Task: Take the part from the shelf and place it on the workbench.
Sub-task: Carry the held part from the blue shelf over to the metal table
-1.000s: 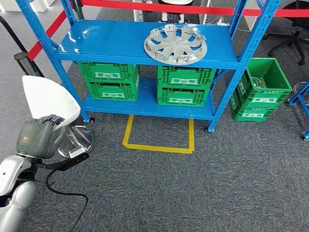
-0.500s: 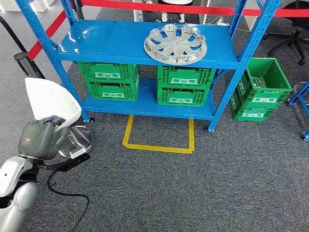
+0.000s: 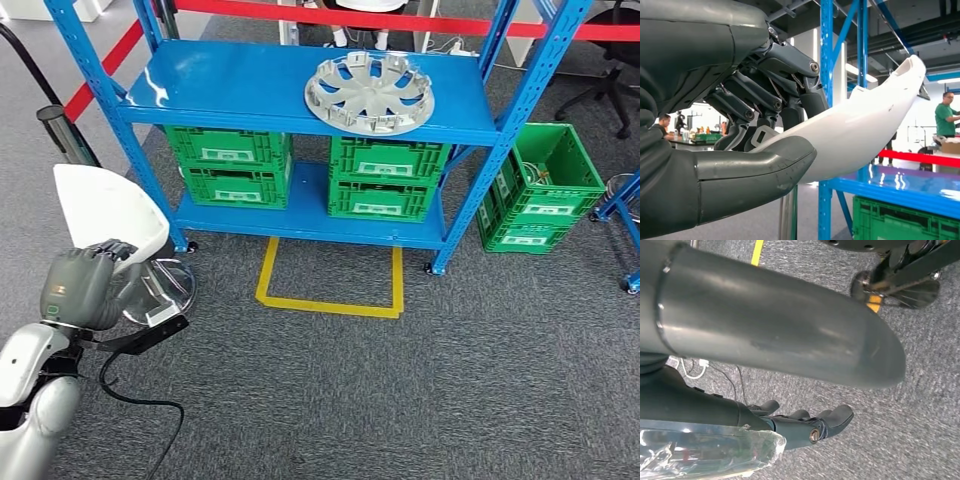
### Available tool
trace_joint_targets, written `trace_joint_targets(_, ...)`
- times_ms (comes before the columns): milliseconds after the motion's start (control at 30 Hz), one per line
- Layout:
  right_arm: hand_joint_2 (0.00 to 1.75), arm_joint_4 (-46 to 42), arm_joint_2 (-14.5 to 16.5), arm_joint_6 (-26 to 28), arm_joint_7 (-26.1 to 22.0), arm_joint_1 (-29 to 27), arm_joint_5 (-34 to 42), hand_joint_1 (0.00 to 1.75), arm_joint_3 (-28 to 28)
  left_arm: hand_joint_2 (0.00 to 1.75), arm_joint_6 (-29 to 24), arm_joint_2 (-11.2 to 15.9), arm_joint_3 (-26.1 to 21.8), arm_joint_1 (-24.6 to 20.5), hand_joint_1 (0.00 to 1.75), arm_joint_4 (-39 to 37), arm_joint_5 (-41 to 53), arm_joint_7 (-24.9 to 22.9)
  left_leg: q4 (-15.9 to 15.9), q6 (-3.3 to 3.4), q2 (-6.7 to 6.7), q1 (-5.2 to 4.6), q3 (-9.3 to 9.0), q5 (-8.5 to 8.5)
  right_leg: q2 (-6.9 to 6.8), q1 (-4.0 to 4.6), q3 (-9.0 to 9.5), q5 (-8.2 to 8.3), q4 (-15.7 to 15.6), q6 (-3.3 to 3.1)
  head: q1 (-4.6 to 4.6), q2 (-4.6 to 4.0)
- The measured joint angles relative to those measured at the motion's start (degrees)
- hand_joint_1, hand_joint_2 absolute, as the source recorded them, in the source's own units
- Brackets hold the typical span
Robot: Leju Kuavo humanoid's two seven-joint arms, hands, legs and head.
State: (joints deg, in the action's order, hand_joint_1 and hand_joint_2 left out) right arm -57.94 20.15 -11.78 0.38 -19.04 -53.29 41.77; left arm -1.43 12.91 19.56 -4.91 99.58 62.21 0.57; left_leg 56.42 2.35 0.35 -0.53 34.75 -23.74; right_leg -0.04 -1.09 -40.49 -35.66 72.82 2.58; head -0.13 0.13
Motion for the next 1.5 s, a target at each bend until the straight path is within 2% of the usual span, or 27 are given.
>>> trace_joint_targets(33, 0.00, 0.0, 0.0, 0.0, 0.0, 0.0, 0.0, 0.00, 0.0, 1.75, 0.0, 0.0, 0.0, 0.1, 1.55, 0.0, 0.0, 0.0, 0.0, -0.06, 0.01, -0.07, 0.25, 0.16, 0.00, 0.02, 0.52, -0.05, 0.4, -0.06, 0.00, 0.00)
trace_joint_targets(67, 0.00, 0.0, 0.0, 0.0, 0.1, 0.0, 0.0, 0.00, -0.1, 1.75, 0.1, 0.0, 0.0, 0.1, 1.55, 0.0, 0.0, 0.0, 0.1, -0.17, 0.01, -0.12, 0.48, 0.33, -0.01, 0.03, 2.26, 0.93, -1.6, -0.19, 0.01, 0.00)
trace_joint_targets(167, 0.00, -0.1, 0.0, 0.0, 0.1, 0.1, 0.0, 0.00, -0.3, 1.75, 0.1, 0.0, 0.0, 0.2, 1.55, 0.0, -0.1, 0.0, 0.2, -0.76, -0.01, -0.19, 0.90, 0.83, 0.00, 0.21, 10.33, 4.52, -13.4, -0.87, -0.05, 0.00)
trace_joint_targets(200, 0.00, -0.2, 0.0, 0.1, 0.1, 0.1, 0.0, 0.00, -0.3, 1.75, 0.1, 0.0, 0.0, 0.2, 1.55, 0.0, -0.1, 0.0, 0.3, -1.05, 0.00, -0.19, 0.94, 1.02, 0.03, 0.34, 11.66, 5.01, -15.5, -1.08, -0.10, 0.00)
trace_joint_targets(300, 0.00, -0.4, 0.0, 0.4, 0.3, 0.0, 0.2, 0.00, -0.5, 1.75, 0.1, 0.1, 0.0, 0.3, 1.55, 0.0, -0.3, 0.0, 0.4, -2.11, -0.01, -0.03, 1.04, 1.59, 0.06, 0.51, 11.57, 5.79, -16.4, -1.89, -0.28, 0.00)
trace_joint_targets(333, 0.00, -0.4, 0.0, 0.5, 0.4, -0.1, 0.2, 0.00, -0.5, 1.75, 0.1, 0.2, 0.0, 0.4, 1.55, 0.0, -0.3, 0.0, 0.7, -2.50, -0.06, 0.06, 1.24, 1.01, -0.03, 0.42, 11.42, 6.11, -16.5, -2.27, -0.30, 0.00)
trace_joint_targets(400, 0.00, -0.5, 0.0, 0.6, 0.5, -0.1, 0.3, 0.00, -0.7, 1.75, 0.1, 0.5, -0.1, 0.5, 1.55, 0.0, -0.4, 0.0, 4.1, -3.28, -0.16, 0.36, 2.33, -3.12, -0.24, 0.17, 10.93, 7.07, -16.8, -3.04, -0.39, 0.00)
trace_joint_targets(467, 0.00, -0.5, 0.0, 0.7, 0.6, -0.1, 0.4, 0.00, -0.9, 1.75, 0.1, 0.6, -0.1, 0.5, 1.55, 0.0, -0.5, 0.0, 11.0, -4.00, -0.19, 0.79, 3.88, -8.88, -0.30, 0.20, 9.90, 8.04, -16.6, -3.30, -0.53, 0.00)
trace_joint_targets(500, 0.00, -0.5, 0.0, 0.7, 0.6, -0.1, 0.4, 0.00, -0.9, 1.75, 0.1, 0.7, -0.1, 0.6, 1.55, 0.0, -0.5, 0.0, 14.0, -4.28, -0.19, 1.02, 4.21, -10.44, -0.31, 0.20, 9.21, 8.49, -16.5, -3.24, -0.55, 0.00)
trace_joint_targets(533, 0.00, -0.5, 0.0, 0.7, 0.7, -0.1, 0.5, 0.00, -0.9, 1.75, 0.1, 0.7, -0.1, 0.6, 1.55, 0.0, -0.5, 0.0, 15.5, -4.50, -0.19, 1.25, 3.85, -10.72, -0.32, 0.19, 8.47, 8.88, -16.3, -3.15, -0.54, 0.00)
trace_joint_targets(600, 0.00, -0.5, 0.0, 0.7, 0.7, -0.1, 0.6, 0.00, -1.0, 1.75, 0.1, 0.7, -0.1, 0.6, 1.55, 0.0, -0.5, 0.0, 12.6, -4.81, -0.18, 1.68, 0.40, -8.35, -0.30, 0.11, 7.10, 9.44, -15.6, -2.82, -0.55, 0.00)
trace_joint_targets(667, 0.00, -0.6, 0.0, 0.7, 0.7, -0.1, 0.6, 0.00, -1.0, 1.75, 0.1, 0.7, -0.2, 0.6, 1.55, 0.0, -0.5, 0.0, 5.0, -4.95, -0.34, 1.91, -4.81, -6.64, -0.21, 0.11, 6.11, 9.87, -15.0, -2.29, -0.59, 0.00)
trace_joint_targets(700, 0.00, -0.6, 0.0, 0.7, 0.7, -0.1, 0.7, 0.00, -1.0, 1.75, 0.1, 0.7, -0.2, 0.6, 1.55, 0.0, -0.5, 0.0, 2.2, -4.75, -0.46, 1.89, -6.52, -6.47, -0.15, 0.17, 5.81, 10.17, -14.8, -1.90, -0.59, 0.00)
trace_joint_targets(767, 0.00, -0.7, 0.0, 0.7, 0.7, -0.2, 0.7, 0.00, -1.0, 1.75, 0.1, 0.7, -0.2, 0.6, 1.55, 0.0, -0.5, 0.0, 0.4, -3.96, -0.65, 1.56, -7.27, -6.55, -0.05, 0.26, 5.44, 11.03, -14.9, -1.03, -0.63, 0.00)
trace_joint_targets(833, 0.00, -0.7, 0.0, 0.7, 0.8, -0.3, 0.7, 0.00, -1.0, 1.75, 0.1, 0.7, -0.2, 0.6, 1.55, 0.1, -0.6, 0.0, 0.3, -2.85, -0.47, 1.42, -6.34, -5.64, -0.02, 0.05, 4.91, 11.25, -14.9, -0.25, -0.63, 0.00)
trace_joint_targets(900, 0.00, -0.7, 0.0, 0.7, 0.8, -0.4, 0.7, 0.00, -1.1, 1.75, 0.1, 0.7, -0.2, 0.5, 1.55, 0.0, -0.6, 0.0, 0.1, -1.76, -0.24, 1.37, -5.07, -4.43, -0.02, -0.04, 3.41, 7.70, -12.1, 0.07, -0.46, 0.00)
trace_joint_targets(967, 0.00, -0.7, 0.0, 0.7, 0.8, -0.5, 0.7, 0.00, -1.1, 1.75, 0.1, 0.7, -0.2, 0.5, 1.55, 0.0, -0.6, 0.0, 0.1, -1.15, -0.13, 1.09, -3.63, -3.31, -0.03, 0.07, 1.47, 1.82, -5.4, -0.06, -0.23, 0.00)
trace_joint_targets(1000, 0.00, -0.7, 0.0, 0.7, 0.8, -0.4, 0.7, 0.00, -1.2, 1.75, 0.1, 0.7, -0.2, 0.6, 1.55, 0.0, -0.6, 0.0, 0.1, -0.98, -0.10, 0.86, -2.87, -2.76, -0.03, 0.17, 0.93, 0.00, -1.9, -0.21, -0.19, 0.00)
trace_joint_targets(1033, 0.00, -0.7, 0.0, 0.7, 0.8, -0.4, 0.7, 0.00, -1.2, 1.75, 0.1, 0.7, -0.2, 0.6, 1.55, 0.0, -0.6, 0.0, 0.2, -0.88, -0.08, 0.61, -2.10, -2.20, -0.03, 0.31, 1.04, -0.41, 0.3, -0.43, -0.16, 0.00)
trace_joint_targets(1067, 0.00, -0.7, 0.0, 0.7, 0.8, -0.3, 0.7, 0.00, -1.2, 1.75, 0.1, 0.7, -0.2, 0.6, 1.55, 0.0, -0.6, 0.0, 0.2, -0.81, -0.06, 0.35, -1.36, -1.64, -0.04, 0.48, 2.04, 0.50, 0.8, -0.75, -0.16, 0.00)
trace_joint_targets(1100, 0.00, -0.7, 0.0, 0.7, 0.8, -0.3, 0.7, 0.00, -1.2, 1.75, 0.1, 0.6, -0.2, 0.6, 1.55, 0.0, -0.6, 0.0, 0.2, -0.78, -0.06, 0.10, -0.65, -1.09, -0.03, 0.72, 4.02, 2.26, -0.8, -1.19, -0.17, 0.00)
trace_joint_targets(1167, 0.00, -0.8, 0.0, 0.7, 0.8, -0.3, 0.8, 0.00, -1.2, 1.75, 0.1, 0.6, -0.2, 0.7, 1.55, 0.0, -0.7, 0.0, 0.3, -0.86, -0.08, -0.29, 0.39, -0.13, -0.05, 1.37, 10.01, 4.63, -8.3, -2.40, -0.21, 0.00)
trace_joint_targets(1233, 0.00, -1.0, 0.0, 0.7, 0.8, -0.2, 0.9, 0.00, -1.3, 1.75, 0.1, 0.6, -0.3, 0.6, 1.55, 0.1, -0.8, 0.0, 0.3, -1.18, 0.01, -0.38, 0.96, 0.85, -0.05, 1.88, 14.85, 4.02, -15.6, -3.07, -0.25, 0.00)
trace_joint_targets(1267, 0.00, -1.1, -0.1, 0.7, 0.9, -0.2, 0.9, 0.00, -1.4, 1.75, 0.1, 0.6, -0.3, 0.6, 1.55, 0.1, -0.9, 0.0, 0.3, -1.42, 0.07, -0.35, 1.18, 1.40, -0.04, 2.04, 15.79, 3.55, -17.4, -3.13, -0.25, 0.00)
trace_joint_targets(1333, 0.00, -1.1, 0.0, 0.8, 1.0, -0.3, 1.1, 0.00, -1.5, 1.75, 0.2, 0.6, -0.3, 0.6, 1.55, 0.1, -1.1, 0.0, 0.2, -1.97, 0.08, -0.23, 1.56, 2.04, -0.08, 1.94, 15.27, 4.28, -18.2, -3.23, -0.19, 0.00)
trace_joint_targets(1400, 0.00, -1.2, 0.0, 0.8, 1.2, -0.5, 1.1, 0.00, -1.7, 1.75, 0.2, 0.7, -0.5, 0.7, 1.55, 0.1, -1.2, 0.0, 2.4, -2.69, -0.09, -0.13, 2.54, -0.77, -0.26, 1.59, 14.32, 5.45, -18.4, -3.81, -0.28, 0.00)
trace_joint_targets(1500, 0.00, -1.2, 0.1, 0.8, 1.2, -0.5, 1.3, 0.00, -1.9, 1.75, 0.3, 0.8, -0.6, 0.8, 1.55, 0.0, -1.3, 0.0, 12.9, -3.72, -0.18, 0.53, 5.33, -8.29, -0.37, 1.45, 12.55, 6.84, -18.2, -4.25, -0.43, 0.00)
